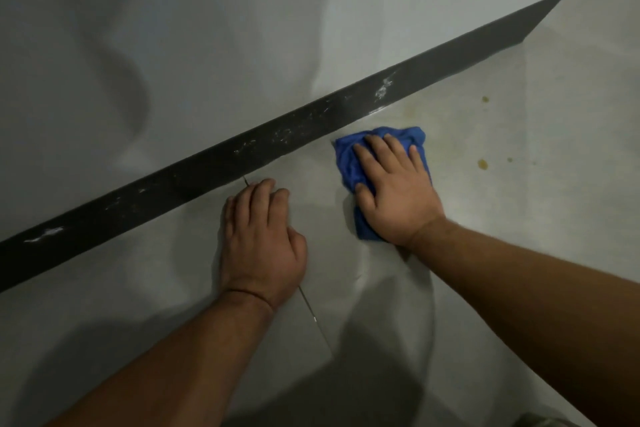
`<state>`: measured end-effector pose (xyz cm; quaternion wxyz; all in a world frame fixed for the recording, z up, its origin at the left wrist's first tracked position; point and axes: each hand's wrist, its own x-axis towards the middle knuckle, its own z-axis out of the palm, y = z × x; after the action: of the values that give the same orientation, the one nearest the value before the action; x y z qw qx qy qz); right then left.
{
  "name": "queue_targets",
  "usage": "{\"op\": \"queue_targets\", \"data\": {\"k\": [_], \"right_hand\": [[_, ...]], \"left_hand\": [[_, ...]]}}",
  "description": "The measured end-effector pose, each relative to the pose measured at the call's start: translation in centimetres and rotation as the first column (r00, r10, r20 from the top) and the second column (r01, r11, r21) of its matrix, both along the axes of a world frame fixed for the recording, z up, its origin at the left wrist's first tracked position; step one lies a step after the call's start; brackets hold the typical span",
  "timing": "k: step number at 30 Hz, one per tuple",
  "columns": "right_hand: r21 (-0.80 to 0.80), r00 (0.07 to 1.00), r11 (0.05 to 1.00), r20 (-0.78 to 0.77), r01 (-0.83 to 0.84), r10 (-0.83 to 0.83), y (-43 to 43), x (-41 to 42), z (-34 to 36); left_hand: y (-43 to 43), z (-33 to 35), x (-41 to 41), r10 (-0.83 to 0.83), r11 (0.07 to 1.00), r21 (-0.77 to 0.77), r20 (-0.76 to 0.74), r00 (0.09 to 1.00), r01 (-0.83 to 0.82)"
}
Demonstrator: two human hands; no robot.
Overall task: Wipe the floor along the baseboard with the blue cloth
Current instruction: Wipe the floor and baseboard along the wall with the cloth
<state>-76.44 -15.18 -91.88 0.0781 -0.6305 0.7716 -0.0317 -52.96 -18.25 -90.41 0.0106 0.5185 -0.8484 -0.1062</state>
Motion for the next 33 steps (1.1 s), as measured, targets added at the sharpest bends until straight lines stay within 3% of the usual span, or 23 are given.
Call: {"op": "queue_targets", "data": {"k": [3, 7, 10, 16, 22, 33], "right_hand": [[-0.014, 0.999, 0.999, 0.030, -0.029, 0.030, -2.5, -2.1, 0.3], [-0.024, 0.995, 0.996, 0.048, 0.089, -0.088, -2.9, -4.7, 0.4], [-0.079, 0.984, 0.982, 0.065, 0.170, -0.165, -0.1, -4.4, 0.1], [-0.066, 0.995, 0.996, 0.081, 0.056, -0.050, -0.7, -6.4, 0.1], [-0.162, 0.961, 0.953, 0.151, 0.256, -0.232, 0.7, -8.9, 0.2], [-0.082, 0.864, 0.862, 0.098, 0.501, -0.493, 3.0, -14.9, 0.4]], "left_hand": [[-0.1, 0.3, -1.1, -0.001, 1.000, -0.007, -0.021, 1.000, 0.000], [-0.6, 0.7, -4.9, -0.106, 0.994, 0.012, -0.129, 0.986, 0.109], [-0.4, 0.2, -6.3, -0.130, 0.991, 0.023, -0.104, 0.986, 0.133], [-0.5, -0.6, -6.4, -0.144, 0.990, 0.000, -0.064, 0.988, 0.144], [-0.7, -0.6, -6.3, -0.162, 0.986, 0.010, -0.084, 0.983, 0.164], [-0.6, -1.1, -6.4, -0.167, 0.986, -0.032, -0.109, 0.980, 0.165]]}}
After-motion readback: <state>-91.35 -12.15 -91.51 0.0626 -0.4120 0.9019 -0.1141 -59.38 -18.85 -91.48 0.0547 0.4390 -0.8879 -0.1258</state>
